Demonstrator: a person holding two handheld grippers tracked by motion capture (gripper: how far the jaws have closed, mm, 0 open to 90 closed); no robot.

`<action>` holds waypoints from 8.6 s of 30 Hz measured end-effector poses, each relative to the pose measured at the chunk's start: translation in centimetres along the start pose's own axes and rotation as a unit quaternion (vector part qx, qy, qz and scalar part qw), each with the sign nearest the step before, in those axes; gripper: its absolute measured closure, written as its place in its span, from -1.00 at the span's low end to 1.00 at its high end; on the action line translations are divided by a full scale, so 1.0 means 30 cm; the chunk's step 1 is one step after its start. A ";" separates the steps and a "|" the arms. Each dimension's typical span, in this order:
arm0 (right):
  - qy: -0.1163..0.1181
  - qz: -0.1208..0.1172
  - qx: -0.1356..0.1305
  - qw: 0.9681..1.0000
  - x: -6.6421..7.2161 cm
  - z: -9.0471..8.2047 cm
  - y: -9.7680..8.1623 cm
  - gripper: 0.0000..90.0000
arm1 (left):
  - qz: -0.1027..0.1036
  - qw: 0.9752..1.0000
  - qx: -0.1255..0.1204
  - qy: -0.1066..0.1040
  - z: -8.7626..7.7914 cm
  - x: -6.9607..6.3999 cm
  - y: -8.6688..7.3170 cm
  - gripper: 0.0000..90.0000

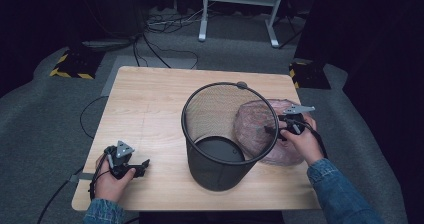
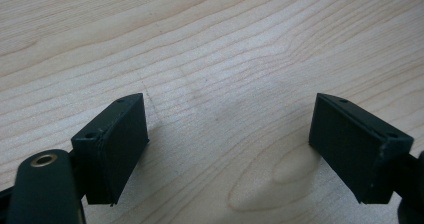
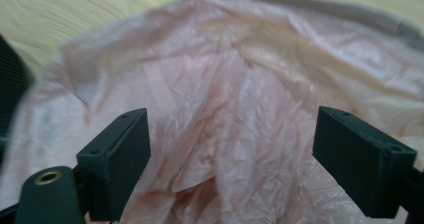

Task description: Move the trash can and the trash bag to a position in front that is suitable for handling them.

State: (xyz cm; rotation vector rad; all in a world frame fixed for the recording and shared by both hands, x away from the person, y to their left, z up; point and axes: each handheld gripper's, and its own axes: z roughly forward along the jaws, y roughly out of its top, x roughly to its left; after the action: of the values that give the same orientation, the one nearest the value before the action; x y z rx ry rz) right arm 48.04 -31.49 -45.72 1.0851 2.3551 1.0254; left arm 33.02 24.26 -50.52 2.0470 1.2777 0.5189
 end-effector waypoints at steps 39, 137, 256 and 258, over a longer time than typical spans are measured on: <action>0.023 -0.001 -0.061 0.998 -0.016 -0.141 -0.102 0.89 | 0.000 1.000 0.000 0.000 0.000 -0.001 0.000 -0.65; 0.021 -0.024 -0.223 0.974 -0.062 -0.559 0.275 0.89 | 0.017 1.000 0.000 -0.017 0.006 0.020 0.007 -0.64; 0.210 -0.152 -0.195 0.946 0.459 -0.576 0.568 -0.33 | 0.004 1.000 -0.003 0.000 0.011 0.007 0.012 -0.62; 0.206 -0.149 -0.197 0.947 0.447 -0.589 0.561 -0.32 | 0.005 1.000 -0.001 -0.002 0.009 0.007 0.014 -0.57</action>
State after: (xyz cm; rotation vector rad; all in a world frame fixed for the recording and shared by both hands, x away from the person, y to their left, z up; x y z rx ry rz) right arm 37.91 -22.02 -21.56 0.3770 2.3584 1.6294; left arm 33.56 24.23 -50.40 2.0537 1.2646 0.5214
